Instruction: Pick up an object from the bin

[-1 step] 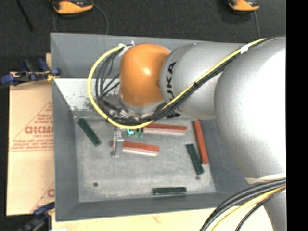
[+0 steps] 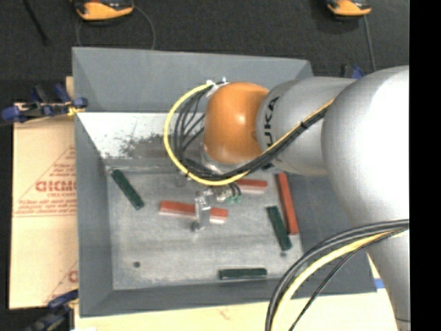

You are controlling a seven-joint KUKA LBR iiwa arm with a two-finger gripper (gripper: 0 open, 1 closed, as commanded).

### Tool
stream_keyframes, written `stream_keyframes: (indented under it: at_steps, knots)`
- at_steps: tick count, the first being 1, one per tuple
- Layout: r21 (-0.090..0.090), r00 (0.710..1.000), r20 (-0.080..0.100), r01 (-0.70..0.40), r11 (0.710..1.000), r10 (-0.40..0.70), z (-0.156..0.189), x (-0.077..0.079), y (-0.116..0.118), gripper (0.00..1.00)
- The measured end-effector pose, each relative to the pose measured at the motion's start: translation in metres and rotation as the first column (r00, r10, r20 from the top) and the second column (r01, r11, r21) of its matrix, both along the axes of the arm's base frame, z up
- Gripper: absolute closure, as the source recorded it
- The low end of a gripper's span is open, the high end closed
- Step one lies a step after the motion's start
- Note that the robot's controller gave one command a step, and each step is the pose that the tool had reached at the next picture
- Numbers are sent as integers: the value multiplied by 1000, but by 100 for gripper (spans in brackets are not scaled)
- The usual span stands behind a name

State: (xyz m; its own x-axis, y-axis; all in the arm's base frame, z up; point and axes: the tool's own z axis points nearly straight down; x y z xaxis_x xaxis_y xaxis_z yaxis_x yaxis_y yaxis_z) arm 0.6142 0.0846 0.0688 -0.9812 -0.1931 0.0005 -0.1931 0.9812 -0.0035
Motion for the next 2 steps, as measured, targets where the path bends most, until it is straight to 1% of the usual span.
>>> stream_keyframes:
  at_steps: [1,2]
  knots:
    - [5,1000,4,1,1000,-1,3,1,4,100]
    - [2,997,13,-73,997,73,126,-4,-27,100]
